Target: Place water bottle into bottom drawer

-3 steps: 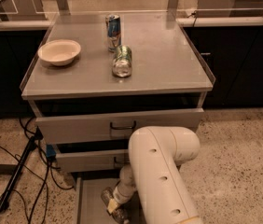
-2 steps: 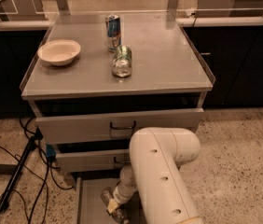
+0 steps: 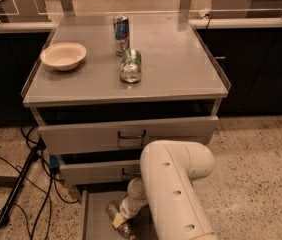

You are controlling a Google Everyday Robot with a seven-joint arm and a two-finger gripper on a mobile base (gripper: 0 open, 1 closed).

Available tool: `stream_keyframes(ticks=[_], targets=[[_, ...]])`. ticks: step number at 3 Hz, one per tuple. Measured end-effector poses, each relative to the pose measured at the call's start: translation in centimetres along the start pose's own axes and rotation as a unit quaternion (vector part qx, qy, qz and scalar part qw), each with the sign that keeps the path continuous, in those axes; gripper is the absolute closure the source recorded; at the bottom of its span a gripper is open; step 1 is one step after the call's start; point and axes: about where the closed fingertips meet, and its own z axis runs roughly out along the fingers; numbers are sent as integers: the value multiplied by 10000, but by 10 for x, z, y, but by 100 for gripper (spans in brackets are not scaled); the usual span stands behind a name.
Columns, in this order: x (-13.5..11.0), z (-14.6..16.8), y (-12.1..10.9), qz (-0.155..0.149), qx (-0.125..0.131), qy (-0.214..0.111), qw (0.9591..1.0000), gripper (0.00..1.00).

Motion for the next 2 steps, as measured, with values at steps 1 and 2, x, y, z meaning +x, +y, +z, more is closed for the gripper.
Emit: stream_keyframes(ticks=[1,2], targets=[[-1,6,1,3,-60,-42,10000,100],[0,17,4,90,-209,-127,9997,100]])
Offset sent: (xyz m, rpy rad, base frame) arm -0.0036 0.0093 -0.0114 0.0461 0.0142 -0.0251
